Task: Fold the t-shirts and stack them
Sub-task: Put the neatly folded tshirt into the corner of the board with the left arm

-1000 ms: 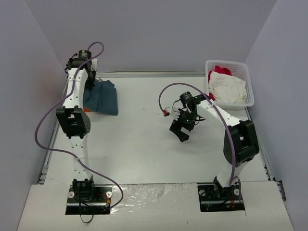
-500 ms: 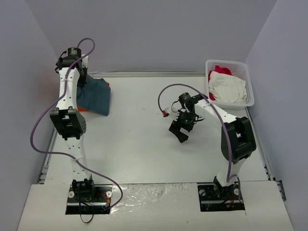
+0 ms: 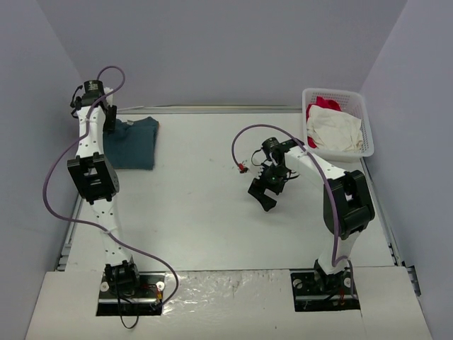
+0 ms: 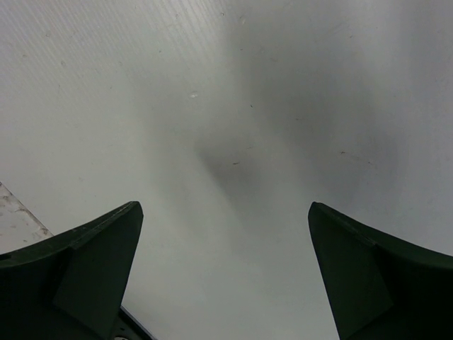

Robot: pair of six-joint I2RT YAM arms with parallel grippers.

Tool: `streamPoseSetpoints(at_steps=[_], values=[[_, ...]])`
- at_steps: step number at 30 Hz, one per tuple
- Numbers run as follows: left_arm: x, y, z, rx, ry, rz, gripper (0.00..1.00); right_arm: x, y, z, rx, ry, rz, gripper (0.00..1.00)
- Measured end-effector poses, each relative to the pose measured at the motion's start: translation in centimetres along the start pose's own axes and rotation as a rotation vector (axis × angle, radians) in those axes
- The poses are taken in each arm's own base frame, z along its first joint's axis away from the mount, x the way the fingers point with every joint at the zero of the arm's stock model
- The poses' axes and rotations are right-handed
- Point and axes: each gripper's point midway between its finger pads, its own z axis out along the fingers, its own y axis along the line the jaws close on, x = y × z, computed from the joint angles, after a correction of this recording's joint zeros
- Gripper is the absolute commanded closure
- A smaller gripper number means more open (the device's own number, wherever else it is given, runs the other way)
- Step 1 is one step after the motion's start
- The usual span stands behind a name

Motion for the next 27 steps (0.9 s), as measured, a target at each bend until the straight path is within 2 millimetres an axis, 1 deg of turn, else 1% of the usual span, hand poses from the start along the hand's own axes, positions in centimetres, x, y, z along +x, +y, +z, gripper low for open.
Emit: streamPoseSetpoints(at_steps=[2,5,6,8,10,11,12,14,15,16,18,19,20,21,23,24,25,26,27], values=[[0.8,0.6,2.0,-0.018,0.021,-0.006,0.44,0.0,0.1,0.0,-0.004,0.001,0.001,0.0],[1.8,0.9,3.5,-0.029,0.047,-0.008,0.44,0.0,0.1,0.1,-0.006,0.002,0.001,0.0],[2.1,0.8,3.5,-0.029,0.052,-0.006,0.44,0.0,0.1,0.1,-0.007,0.001,0.001,0.0],[2.2,0.5,3.0,-0.024,0.043,-0.004,0.43,0.0,0.2,0.1,-0.011,-0.002,-0.001,0.0],[2.5,0.2,1.1,-0.013,0.037,0.0,0.43,0.0,0.2,0.1,-0.012,-0.004,-0.003,0.0],[2.3,0.1,-0.4,-0.004,0.015,-0.002,0.43,-0.1,0.2,0.0,-0.012,-0.005,-0.004,0.0],[2.1,0.1,-2.2,0.005,-0.011,-0.006,0.39,-0.1,0.2,-0.1,-0.011,-0.01,-0.005,0.0],[1.0,0.3,-7.3,0.024,-0.1,-0.015,0.3,-0.3,0.3,-0.4,-0.008,-0.018,-0.004,0.0],[0.4,0.4,-10.2,0.035,-0.161,-0.024,0.16,-0.5,0.2,-0.7,-0.004,-0.024,0.0,0.0],[-0.1,0.5,-14.0,0.048,-0.242,-0.033,0.06,-0.9,0.0,-1.1,0.007,-0.036,0.007,0.0],[-0.4,0.3,-20.7,0.08,-0.415,-0.043,0.06,-2.0,-0.7,-2.1,0.036,-0.068,0.028,0.0],[0.2,-0.2,-24.6,0.103,-0.521,-0.039,0.06,-2.8,-1.2,-2.8,0.056,-0.093,0.037,0.0],[1.0,-0.5,-27.4,0.117,-0.597,-0.031,0.06,-3.7,-1.9,-3.6,0.081,-0.126,0.042,0.0],[2.1,-1.2,-29.3,0.132,-0.663,-0.019,0.06,-4.3,-2.3,-4.4,0.103,-0.152,0.046,0.0],[4.8,-2.6,-32.7,0.165,-0.761,0.015,0.06,-5.1,-3.0,-5.8,0.141,-0.202,0.048,0.0],[5.8,-3.2,-33.8,0.178,-0.797,0.032,0.06,-5.2,-3.2,-6.5,0.156,-0.221,0.052,0.0],[6.4,-3.6,-33.9,0.188,-0.814,0.046,0.06,-5.2,-3.3,-7.0,0.168,-0.232,0.058,0.0],[7.0,-4.3,-33.2,0.203,-0.807,0.057,0.06,-5.3,-3.4,-7.4,0.18,-0.245,0.063,0.0],[7.6,-5.0,-31.6,0.221,-0.778,0.066,0.06,-5.3,-3.6,-7.8,0.198,-0.257,0.065,0.0]])
